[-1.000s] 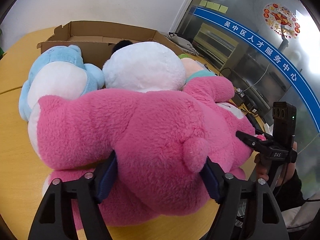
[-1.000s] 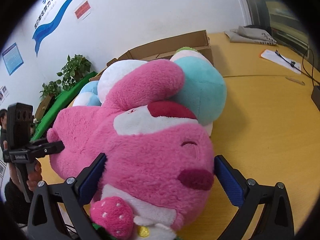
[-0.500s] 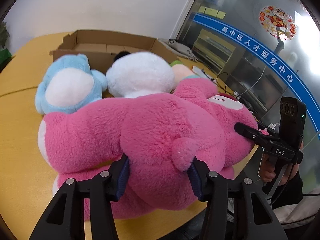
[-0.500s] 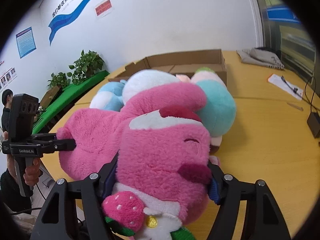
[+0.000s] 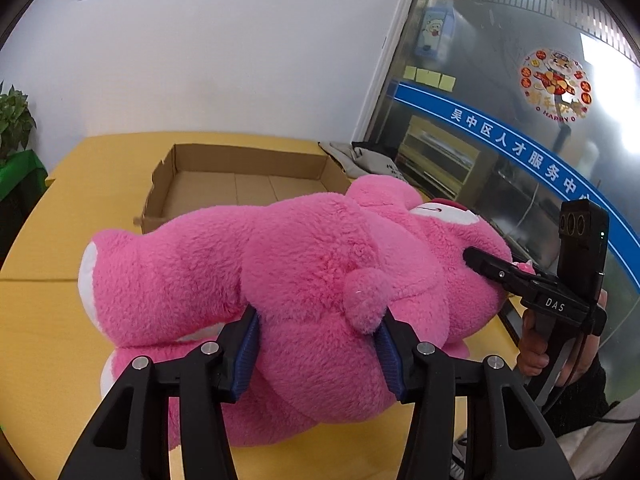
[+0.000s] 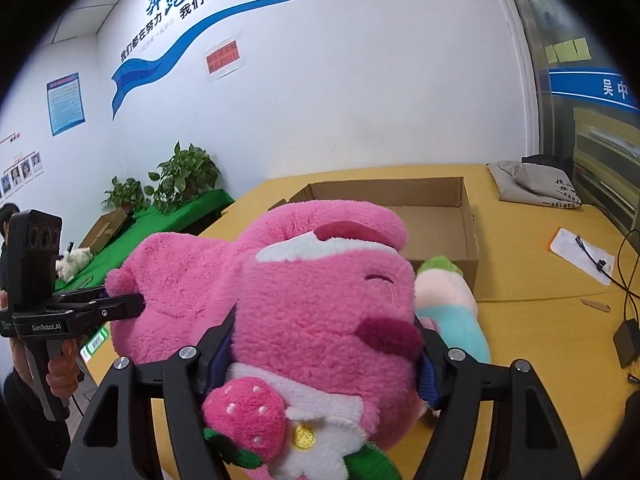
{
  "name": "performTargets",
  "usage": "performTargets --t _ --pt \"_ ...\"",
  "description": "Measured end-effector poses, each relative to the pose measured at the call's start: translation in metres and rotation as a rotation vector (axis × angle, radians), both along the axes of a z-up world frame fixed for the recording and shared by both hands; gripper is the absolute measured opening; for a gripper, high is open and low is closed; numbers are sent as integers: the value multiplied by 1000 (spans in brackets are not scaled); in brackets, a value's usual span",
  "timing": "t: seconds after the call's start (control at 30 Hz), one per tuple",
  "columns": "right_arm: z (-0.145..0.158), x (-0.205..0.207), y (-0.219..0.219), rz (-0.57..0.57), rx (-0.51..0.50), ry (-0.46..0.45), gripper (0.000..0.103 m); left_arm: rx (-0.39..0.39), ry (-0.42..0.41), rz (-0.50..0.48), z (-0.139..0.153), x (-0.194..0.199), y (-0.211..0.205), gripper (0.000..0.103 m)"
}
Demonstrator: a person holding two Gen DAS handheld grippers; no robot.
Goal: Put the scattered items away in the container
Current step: 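Lift the pink bear with both grippers and carry it over the cardboard box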
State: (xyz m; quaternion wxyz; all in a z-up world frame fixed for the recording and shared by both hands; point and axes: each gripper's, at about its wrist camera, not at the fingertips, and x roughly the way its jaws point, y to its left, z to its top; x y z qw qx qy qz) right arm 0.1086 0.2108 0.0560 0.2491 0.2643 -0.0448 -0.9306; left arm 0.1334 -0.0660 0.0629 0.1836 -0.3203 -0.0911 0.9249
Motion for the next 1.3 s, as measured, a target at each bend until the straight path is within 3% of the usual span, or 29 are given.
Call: performTargets --t 0.2,0.43,0.6,0.73,0.87,0.97,1.07,1.13,1.17,1.27,1.3 --pt "28 -41 -10 -30 -16 37 71 6 37 -17 36 -53 -11 55" --pt "69 -127 -18 -98 -33 106 71 -15 105 -34 89 -155 -12 55" --pt "76 -200 -29 -128 -33 162 71 44 77 -25 92 -239 -27 55" --pt "58 -266 -33 -140 -44 111 71 34 34 -19 76 -305 -29 55" --pt "24 -330 -32 -184 -47 41 71 62 -51 -26 38 -375 -29 55" --pt "-13 -372 -28 -238 -39 -38 71 69 -153 -28 -5 -424 -25 55" --pt "-54 -405 -23 -302 -5 -127 71 23 -302 -21 -66 -468 -13 53" --pt "-87 -426 -18 -354 24 -252 71 6 -384 -27 -101 -484 -4 52" --pt "-100 -434 -14 -389 47 -310 72 7 -375 -25 -105 -484 -1 56" --pt "-111 -434 -3 -393 42 -334 80 -50 -340 3 -96 -477 5 68" --pt "-108 -433 -2 -389 53 -337 82 -63 -335 4 -92 -474 5 68"
